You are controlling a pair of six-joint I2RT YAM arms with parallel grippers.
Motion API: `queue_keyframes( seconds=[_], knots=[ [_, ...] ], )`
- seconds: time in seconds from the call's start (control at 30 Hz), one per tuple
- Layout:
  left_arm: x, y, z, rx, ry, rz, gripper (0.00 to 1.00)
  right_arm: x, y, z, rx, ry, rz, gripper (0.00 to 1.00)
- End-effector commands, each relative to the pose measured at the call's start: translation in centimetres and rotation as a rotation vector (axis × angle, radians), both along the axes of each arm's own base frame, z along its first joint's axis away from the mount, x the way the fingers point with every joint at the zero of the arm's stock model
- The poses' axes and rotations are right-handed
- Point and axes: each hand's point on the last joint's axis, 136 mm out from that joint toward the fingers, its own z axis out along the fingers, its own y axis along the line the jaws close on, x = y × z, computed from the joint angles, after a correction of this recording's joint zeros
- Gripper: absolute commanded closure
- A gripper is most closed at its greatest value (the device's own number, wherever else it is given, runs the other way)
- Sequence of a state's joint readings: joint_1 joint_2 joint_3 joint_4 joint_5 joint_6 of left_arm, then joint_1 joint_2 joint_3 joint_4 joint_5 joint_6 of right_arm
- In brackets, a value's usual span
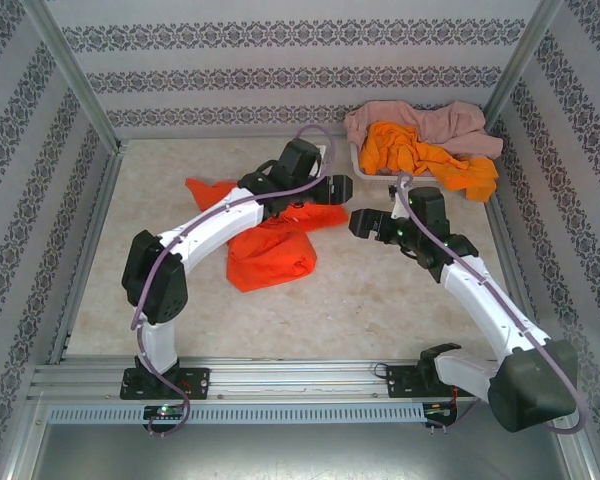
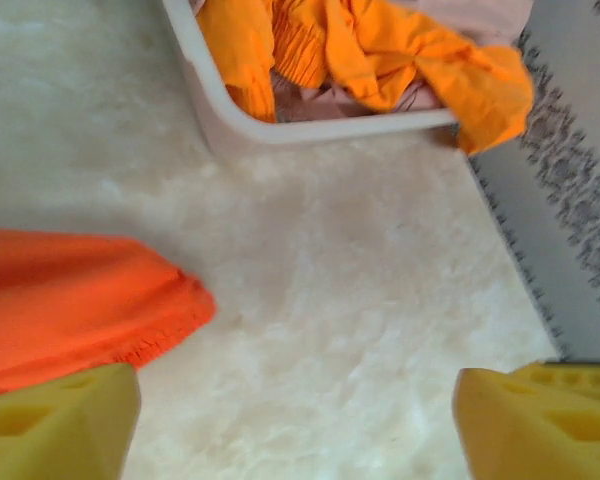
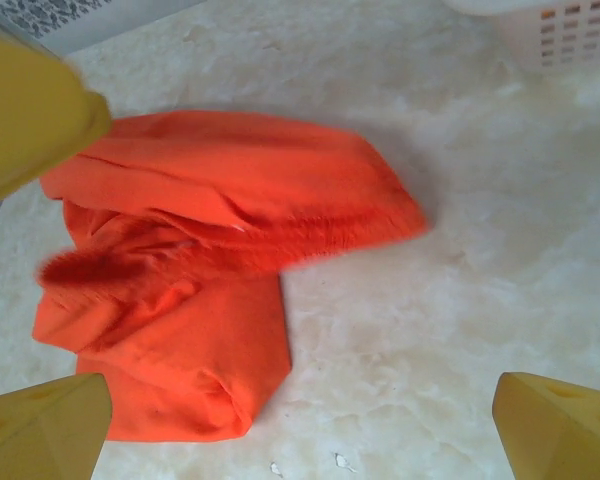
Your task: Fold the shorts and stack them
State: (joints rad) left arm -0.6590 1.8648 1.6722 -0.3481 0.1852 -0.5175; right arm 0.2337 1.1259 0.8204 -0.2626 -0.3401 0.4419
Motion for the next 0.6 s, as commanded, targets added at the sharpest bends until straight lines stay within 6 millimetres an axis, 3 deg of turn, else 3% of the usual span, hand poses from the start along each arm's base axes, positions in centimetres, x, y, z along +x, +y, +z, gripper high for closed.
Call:
queue_keyframes(
  seconds=[0.0, 0.1, 0.2, 0.37, 0.57],
  knots=[
    [-1.5, 5.8, 9.1, -0.02, -0.256, 0.078, 0.0, 0.0, 1.2, 0.1, 0.109, 0.028, 0.016, 0.02],
    [-4.8, 10.7, 9.3, -0.002, -0.285, 0.095, 0.0, 0.9, 1.8, -0.8, 0.14, 0.078, 0.007, 0.05],
    [-7.8, 13.7, 7.0, 0.023, -0.266, 0.085, 0.0, 2.2, 2.5, -1.9, 0.164, 0.133, -0.015, 0.09],
    [-10.6, 14.3, 1.0, 0.103, -0.166, 0.001, 0.05, 4.2, 4.5, -3.2, 0.236, 0.207, -0.044, 0.14],
    [-9.9, 14.1, -5.4, 0.244, -0.039, -0.019, 0.16, 6.9, 4.8, -5.5, 0.249, 0.255, -0.143, 0.2]
  ],
)
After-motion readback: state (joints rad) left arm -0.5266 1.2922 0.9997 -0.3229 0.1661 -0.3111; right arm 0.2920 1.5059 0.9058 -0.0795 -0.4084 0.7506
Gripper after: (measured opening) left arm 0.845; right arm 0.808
